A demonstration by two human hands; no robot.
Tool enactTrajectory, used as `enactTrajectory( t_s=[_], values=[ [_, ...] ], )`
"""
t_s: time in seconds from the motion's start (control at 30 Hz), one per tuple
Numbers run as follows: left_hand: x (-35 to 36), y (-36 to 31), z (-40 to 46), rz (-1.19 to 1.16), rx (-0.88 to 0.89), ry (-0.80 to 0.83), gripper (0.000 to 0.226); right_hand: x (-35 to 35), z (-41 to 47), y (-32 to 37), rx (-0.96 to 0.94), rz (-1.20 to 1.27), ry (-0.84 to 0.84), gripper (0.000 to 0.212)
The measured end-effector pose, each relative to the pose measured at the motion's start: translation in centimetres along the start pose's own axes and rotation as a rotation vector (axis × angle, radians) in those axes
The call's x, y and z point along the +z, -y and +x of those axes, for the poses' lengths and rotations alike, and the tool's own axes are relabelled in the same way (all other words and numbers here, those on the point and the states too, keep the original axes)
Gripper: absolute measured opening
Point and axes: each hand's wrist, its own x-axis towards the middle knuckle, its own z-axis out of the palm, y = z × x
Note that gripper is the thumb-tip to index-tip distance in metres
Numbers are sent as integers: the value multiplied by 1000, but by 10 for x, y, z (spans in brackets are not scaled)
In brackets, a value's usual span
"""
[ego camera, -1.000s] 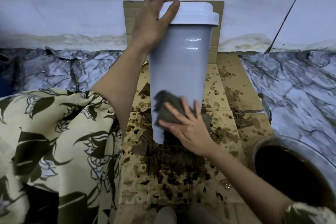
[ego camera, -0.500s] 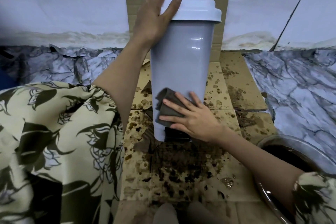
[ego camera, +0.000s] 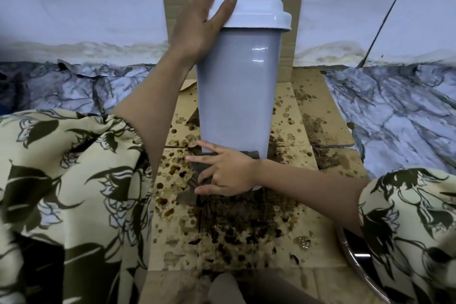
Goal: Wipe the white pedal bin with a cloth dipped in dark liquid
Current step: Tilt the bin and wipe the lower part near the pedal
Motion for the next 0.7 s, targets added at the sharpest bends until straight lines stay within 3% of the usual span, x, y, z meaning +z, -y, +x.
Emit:
enactTrajectory(
  t_s=[0.1, 0.23, 0.4, 0.47, 0.57, 0.63, 0.7],
  values=[
    [-1, -4, -2, 11, 4, 0, 31, 8, -14, 2, 104, -20, -171, 58],
    [-1, -2, -1, 6, -13, -8, 30, 30, -49, -7, 463, -89, -587, 42],
    [5, -3, 7, 37, -3, -9, 32, 52, -51, -13, 824, -36, -780, 62],
    [3, 0, 10, 36, -2, -10, 31, 68, -51, -7, 935, 223, -864, 62],
    [3, 5, 13, 6, -21, -23, 28, 105, -57, 25, 1037, 845, -948, 56],
    [6, 4, 14, 4, -31, -42, 26, 126, -56, 51, 1051, 1021, -920, 54],
    [8, 2, 14, 13, -24, -55, 23, 122, -52, 53, 1031, 1043, -964, 53]
  ],
)
